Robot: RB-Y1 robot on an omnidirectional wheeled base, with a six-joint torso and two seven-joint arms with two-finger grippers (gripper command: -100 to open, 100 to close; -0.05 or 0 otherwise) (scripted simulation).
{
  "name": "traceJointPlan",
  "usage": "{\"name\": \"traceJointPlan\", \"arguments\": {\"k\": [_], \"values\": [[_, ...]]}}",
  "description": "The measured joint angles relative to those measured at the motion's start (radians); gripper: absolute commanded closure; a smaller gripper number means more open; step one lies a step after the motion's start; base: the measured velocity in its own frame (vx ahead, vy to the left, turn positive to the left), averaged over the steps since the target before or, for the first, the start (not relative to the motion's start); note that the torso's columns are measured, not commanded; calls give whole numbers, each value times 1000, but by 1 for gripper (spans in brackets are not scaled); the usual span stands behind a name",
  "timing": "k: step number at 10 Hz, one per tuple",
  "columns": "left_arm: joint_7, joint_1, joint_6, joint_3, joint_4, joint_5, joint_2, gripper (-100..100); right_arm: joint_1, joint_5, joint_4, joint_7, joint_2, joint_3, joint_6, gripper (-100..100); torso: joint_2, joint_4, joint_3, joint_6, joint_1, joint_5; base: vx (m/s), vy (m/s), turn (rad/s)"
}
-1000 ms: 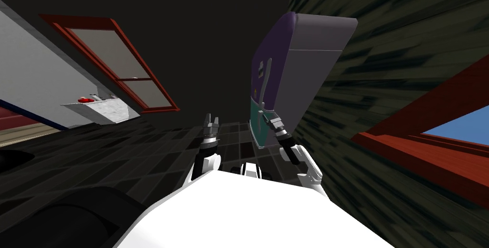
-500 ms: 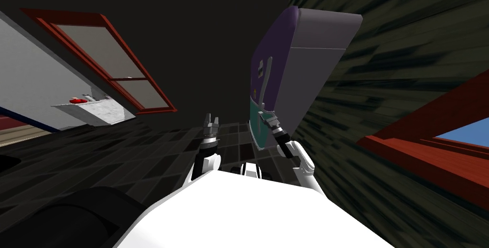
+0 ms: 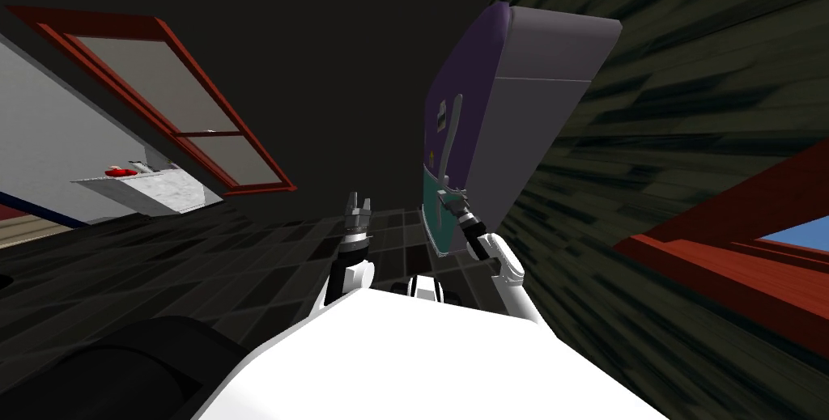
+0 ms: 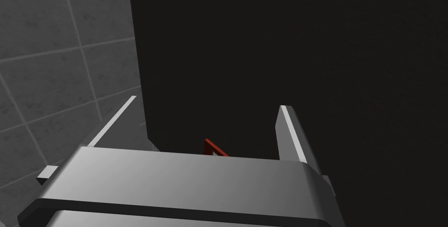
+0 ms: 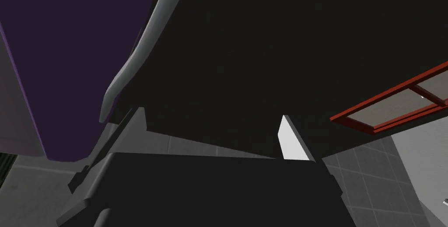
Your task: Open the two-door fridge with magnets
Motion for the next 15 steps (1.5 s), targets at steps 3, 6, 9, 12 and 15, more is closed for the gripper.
{"name": "traceJointPlan", "arguments": {"k": [3,6,9,12,15], "values": [[0,0,0,0,0,0,0,0,-43,66,47,77,1,11,30,-100,0,0,0,0,0,0,64,4,-24],[0,0,0,0,0,0,0,0,-97,139,107,163,-2,19,62,-100,1,0,0,0,0,0,59,6,-12],[0,0,0,0,0,0,0,0,-135,186,146,225,-10,28,89,-100,1,0,1,0,0,0,42,1,-18],[0,0,0,0,0,0,0,0,-180,251,195,298,-15,40,121,-100,-1,0,0,0,0,0,59,7,-18],[0,0,0,0,0,0,0,0,-221,308,245,375,-19,44,141,-100,1,0,0,0,0,0,52,5,-15]]}}
